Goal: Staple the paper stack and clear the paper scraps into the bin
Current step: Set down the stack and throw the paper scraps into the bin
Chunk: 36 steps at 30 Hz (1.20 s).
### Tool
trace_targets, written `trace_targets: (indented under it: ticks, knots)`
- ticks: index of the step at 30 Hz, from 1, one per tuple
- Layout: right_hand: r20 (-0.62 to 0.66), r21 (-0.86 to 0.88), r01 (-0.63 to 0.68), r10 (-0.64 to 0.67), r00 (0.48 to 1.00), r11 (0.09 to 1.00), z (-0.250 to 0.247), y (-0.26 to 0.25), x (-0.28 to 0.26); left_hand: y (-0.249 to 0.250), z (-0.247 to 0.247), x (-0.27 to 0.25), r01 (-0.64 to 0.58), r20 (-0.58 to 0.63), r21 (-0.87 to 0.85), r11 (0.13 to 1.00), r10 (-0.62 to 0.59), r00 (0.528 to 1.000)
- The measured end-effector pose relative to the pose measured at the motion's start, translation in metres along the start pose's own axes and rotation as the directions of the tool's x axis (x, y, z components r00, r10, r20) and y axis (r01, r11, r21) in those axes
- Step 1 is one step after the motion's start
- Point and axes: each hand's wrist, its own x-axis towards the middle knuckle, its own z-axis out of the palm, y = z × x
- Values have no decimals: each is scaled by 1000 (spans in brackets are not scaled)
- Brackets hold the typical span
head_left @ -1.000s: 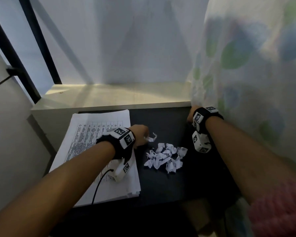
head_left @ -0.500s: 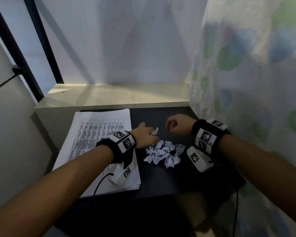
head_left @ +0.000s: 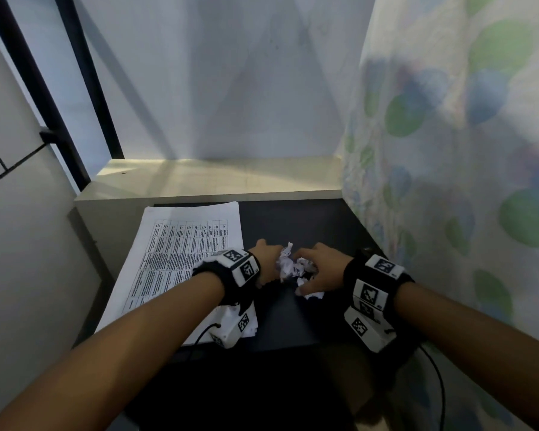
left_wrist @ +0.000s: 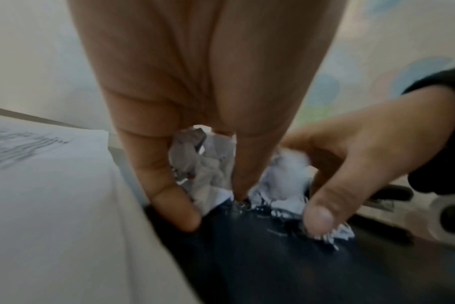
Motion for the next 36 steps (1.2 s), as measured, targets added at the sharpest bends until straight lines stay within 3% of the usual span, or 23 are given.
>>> trace_targets:
  ticks: [10,16,22,25,30,36]
  knots:
    - [-176,103,61,-42,984,993,0,-5,-3,-11,-17,-14,-69,-151,-131,989,49,987]
    - [-285,316,7,88,954,949,-4,-2,-4,-8,-15,-13,-53,-135,-175,983,30,990]
    - [-342,500,30,166,925,866,5,2,-14,-3,-11,-2,19,-216,-203,979,-63,974]
    - [-362,547,76,154,919,834,14,0,-23,-5,-8,5,49,-190,-254,966,-100,977]
    - [-327,537,142,51,944,832,34,-10,-37,-2,3,9,99,-111,-115,988,-112,988]
    - [-327,535,202,-19,945,820,43,-17,-44,6,-8,10,40,-23,34,999,-39,999]
